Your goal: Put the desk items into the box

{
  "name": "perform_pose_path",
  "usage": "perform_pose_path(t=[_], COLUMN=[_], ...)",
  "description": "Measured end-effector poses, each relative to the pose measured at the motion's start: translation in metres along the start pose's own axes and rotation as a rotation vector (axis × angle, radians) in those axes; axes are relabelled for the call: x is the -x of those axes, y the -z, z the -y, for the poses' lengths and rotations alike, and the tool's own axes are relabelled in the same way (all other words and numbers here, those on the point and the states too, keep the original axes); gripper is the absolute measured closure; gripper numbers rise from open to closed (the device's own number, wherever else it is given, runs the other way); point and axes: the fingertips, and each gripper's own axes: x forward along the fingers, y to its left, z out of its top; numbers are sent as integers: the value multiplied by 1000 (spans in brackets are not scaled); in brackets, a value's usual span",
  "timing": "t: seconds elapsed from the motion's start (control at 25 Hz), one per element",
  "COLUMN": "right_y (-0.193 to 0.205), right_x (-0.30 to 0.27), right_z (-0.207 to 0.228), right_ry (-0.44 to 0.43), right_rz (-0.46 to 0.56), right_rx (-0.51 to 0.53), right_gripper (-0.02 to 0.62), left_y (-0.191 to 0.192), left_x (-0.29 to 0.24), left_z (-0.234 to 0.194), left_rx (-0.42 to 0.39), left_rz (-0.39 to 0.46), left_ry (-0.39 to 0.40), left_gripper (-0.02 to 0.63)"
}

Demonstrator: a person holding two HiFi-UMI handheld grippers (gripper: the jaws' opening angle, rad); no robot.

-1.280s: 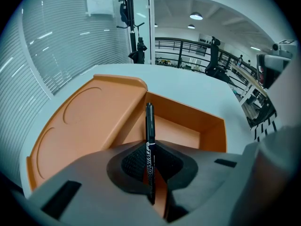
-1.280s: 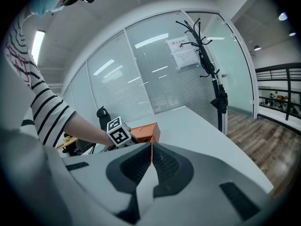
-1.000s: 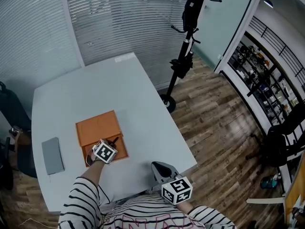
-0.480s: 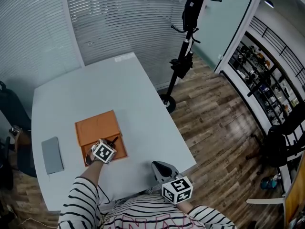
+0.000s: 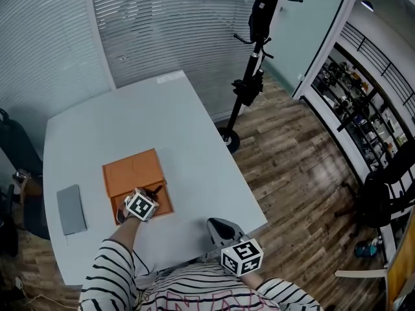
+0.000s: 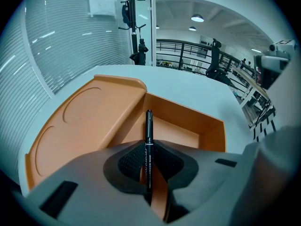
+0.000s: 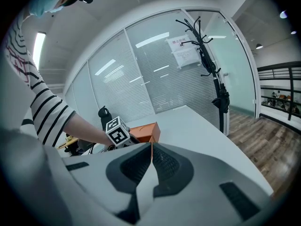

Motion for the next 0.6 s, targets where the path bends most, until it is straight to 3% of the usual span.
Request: perform_pose_path(t=[0.32, 0.6], right_y=[1, 1], right_x=[3, 6], right_z=[-3, -12], right_ry=[5, 22], right_rz=[0, 11], right_rx=[11, 13], right_gripper=[568, 568], left_y=[1, -10], left_x=[-1, 10], left_z=[3, 5], left_rx=[0, -3], left_rz=[14, 76], left_ry=[17, 32], left_gripper=[521, 495])
